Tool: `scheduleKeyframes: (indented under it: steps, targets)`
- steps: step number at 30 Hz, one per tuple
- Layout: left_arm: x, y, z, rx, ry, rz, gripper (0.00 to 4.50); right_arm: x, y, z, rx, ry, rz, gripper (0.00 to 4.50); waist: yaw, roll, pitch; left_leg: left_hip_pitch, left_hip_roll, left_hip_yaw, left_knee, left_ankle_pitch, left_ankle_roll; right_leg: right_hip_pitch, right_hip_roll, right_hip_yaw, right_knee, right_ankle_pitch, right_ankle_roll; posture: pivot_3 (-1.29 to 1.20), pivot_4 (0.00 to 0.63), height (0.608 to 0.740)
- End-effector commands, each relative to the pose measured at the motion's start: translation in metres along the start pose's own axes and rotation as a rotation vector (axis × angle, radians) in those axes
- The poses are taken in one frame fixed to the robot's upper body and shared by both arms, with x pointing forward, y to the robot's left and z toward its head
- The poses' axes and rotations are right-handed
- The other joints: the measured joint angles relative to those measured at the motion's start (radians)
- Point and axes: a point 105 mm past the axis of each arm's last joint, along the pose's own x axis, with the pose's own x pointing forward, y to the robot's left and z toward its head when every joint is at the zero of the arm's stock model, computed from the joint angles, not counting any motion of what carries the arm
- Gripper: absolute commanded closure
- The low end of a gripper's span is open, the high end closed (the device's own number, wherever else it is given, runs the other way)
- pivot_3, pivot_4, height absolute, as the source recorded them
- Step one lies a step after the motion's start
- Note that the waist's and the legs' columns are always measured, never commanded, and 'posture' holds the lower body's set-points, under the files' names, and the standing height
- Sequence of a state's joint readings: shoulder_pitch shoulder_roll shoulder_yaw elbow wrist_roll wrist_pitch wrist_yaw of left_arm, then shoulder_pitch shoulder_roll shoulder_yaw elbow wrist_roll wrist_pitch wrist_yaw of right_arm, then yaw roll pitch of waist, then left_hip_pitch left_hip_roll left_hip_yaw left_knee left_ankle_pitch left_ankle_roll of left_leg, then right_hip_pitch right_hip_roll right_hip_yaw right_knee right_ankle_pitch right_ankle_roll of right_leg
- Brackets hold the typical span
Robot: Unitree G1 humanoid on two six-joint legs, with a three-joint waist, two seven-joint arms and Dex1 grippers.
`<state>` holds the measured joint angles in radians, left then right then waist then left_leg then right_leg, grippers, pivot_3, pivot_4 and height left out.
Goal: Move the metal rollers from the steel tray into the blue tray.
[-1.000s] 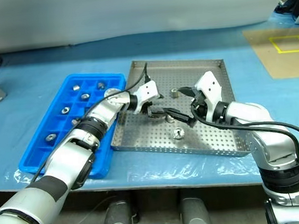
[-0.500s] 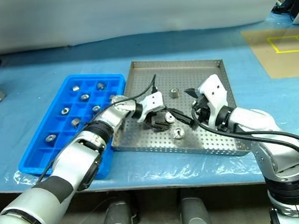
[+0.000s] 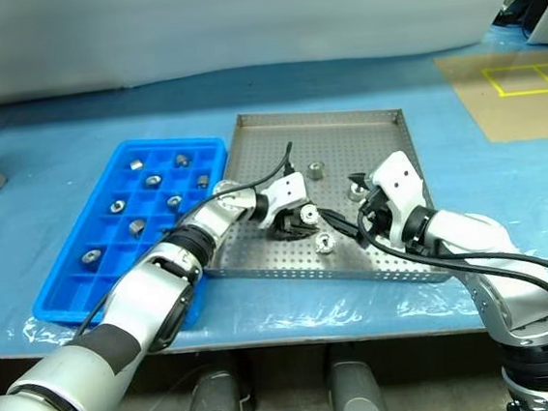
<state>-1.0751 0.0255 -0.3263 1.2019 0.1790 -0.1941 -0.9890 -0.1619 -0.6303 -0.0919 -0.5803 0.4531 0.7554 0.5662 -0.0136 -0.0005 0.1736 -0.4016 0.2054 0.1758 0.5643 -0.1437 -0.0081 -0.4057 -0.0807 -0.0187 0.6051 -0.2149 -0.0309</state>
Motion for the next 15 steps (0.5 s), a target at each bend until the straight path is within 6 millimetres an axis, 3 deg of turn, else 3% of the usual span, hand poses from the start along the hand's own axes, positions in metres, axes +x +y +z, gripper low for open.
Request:
scheduleKeyframes:
  steps: [1, 4, 10, 15]
  targets:
    - [-0.003, 0.008, 0.001, 0.003, -0.002, 0.051, 2.06, 0.000, 0.002, 0.006, -0.027, -0.036, 0.007, 0.00, -0.002, 0.000, 0.000, 0.000, 0.000, 0.000, 0.001, 0.000, 0.001, 0.000, -0.001, 0.000, 0.000, 0.000, 0.000, -0.51, 0.150, 0.740]
    - [-0.007, 0.008, 0.001, 0.000, -0.017, 0.045, 2.58, 0.002, 0.001, 0.005, -0.028, -0.039, 0.009, 0.00, -0.003, 0.000, 0.000, -0.001, 0.000, 0.000, 0.002, -0.001, 0.001, 0.000, -0.001, 0.000, -0.001, 0.000, 0.001, -0.50, 0.150, 0.740]
    - [-0.022, 0.013, 0.005, 0.005, -0.085, 0.048, 2.63, 0.003, -0.001, 0.002, -0.034, -0.048, 0.024, 0.00, -0.003, 0.000, 0.000, -0.002, 0.000, 0.000, -0.002, -0.001, 0.001, -0.002, 0.000, -0.001, -0.002, 0.000, 0.001, -0.48, 0.150, 0.740]
    - [-0.065, 0.034, 0.016, 0.049, -0.157, 0.173, 2.63, 0.010, 0.003, 0.009, -0.033, -0.081, 0.067, 0.00, -0.004, 0.000, 0.000, -0.005, 0.000, 0.001, -0.004, -0.001, 0.002, -0.007, 0.002, -0.002, -0.002, 0.000, 0.002, -0.42, 0.150, 0.740]
